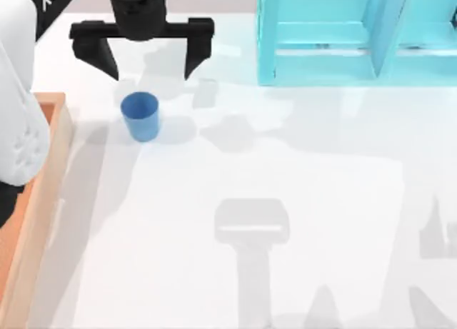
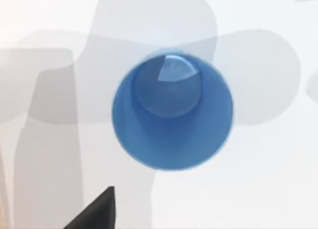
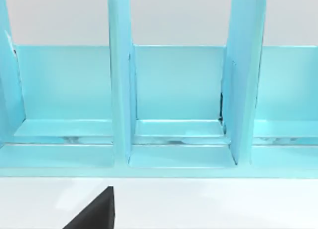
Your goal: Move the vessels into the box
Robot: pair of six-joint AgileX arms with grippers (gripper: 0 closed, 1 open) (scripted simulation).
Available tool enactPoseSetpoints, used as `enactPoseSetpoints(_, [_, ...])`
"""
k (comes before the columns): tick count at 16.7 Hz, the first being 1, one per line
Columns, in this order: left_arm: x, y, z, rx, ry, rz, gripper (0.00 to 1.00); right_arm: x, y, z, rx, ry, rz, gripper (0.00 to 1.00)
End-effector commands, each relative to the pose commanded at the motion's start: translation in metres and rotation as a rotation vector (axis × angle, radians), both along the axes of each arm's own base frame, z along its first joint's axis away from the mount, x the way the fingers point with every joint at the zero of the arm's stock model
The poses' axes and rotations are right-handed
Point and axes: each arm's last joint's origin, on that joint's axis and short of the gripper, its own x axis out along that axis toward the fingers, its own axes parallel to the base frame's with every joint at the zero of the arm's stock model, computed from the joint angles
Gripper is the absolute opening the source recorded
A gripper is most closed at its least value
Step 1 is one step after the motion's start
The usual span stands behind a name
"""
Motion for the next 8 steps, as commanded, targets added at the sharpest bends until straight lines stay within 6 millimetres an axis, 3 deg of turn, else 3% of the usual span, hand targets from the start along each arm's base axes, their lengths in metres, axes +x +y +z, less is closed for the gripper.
enactPoseSetpoints(3, [0.004, -0.002, -0.017, 0.001, -0.001, -0.003, 1.0, 0.0, 0.0, 0.0, 0.0, 0.0, 0.0, 1.0])
enactPoseSetpoints(8, [0.01, -0.003, -0.075, -0.002, -0.007, -0.002, 1.0, 0.0, 0.0, 0.0, 0.0, 0.0, 0.0, 1.0])
